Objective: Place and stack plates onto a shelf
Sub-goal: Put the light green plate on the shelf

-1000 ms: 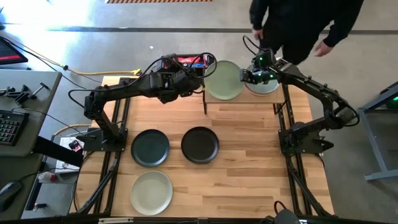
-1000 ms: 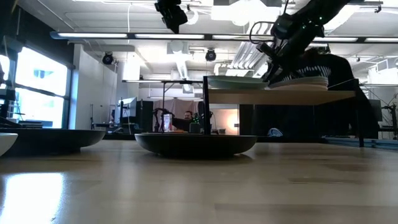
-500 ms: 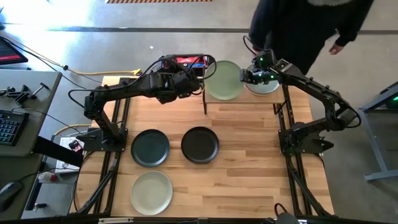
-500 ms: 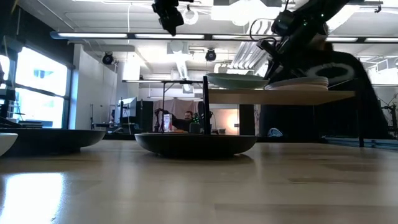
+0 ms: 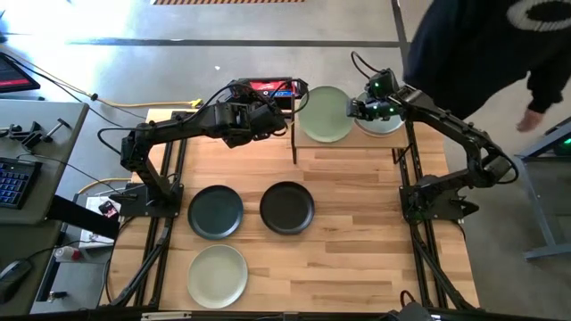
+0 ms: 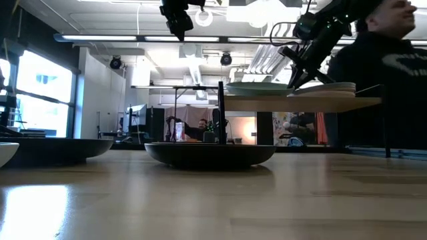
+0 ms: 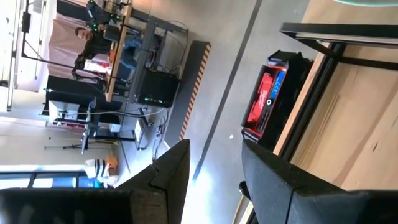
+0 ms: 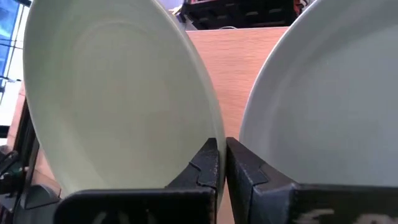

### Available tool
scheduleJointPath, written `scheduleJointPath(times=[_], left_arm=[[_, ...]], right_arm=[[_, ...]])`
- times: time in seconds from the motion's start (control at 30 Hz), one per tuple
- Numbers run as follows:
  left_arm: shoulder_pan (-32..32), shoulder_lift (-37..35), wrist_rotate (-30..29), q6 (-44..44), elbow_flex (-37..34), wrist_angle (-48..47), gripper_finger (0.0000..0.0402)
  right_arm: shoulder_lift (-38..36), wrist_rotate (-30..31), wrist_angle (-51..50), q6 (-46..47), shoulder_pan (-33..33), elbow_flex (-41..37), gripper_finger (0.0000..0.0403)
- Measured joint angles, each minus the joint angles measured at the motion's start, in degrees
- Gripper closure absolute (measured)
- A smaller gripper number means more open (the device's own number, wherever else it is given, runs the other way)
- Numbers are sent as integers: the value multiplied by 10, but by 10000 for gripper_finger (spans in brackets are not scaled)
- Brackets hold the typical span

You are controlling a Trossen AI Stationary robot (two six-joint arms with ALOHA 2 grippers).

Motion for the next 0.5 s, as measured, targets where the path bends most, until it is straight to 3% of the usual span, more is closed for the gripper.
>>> scheduleJointPath(times=[0.5], left_arm=[[0, 0, 14, 0, 0, -2, 266]], right_arm=[[-15, 18, -5, 19, 24, -1, 403]])
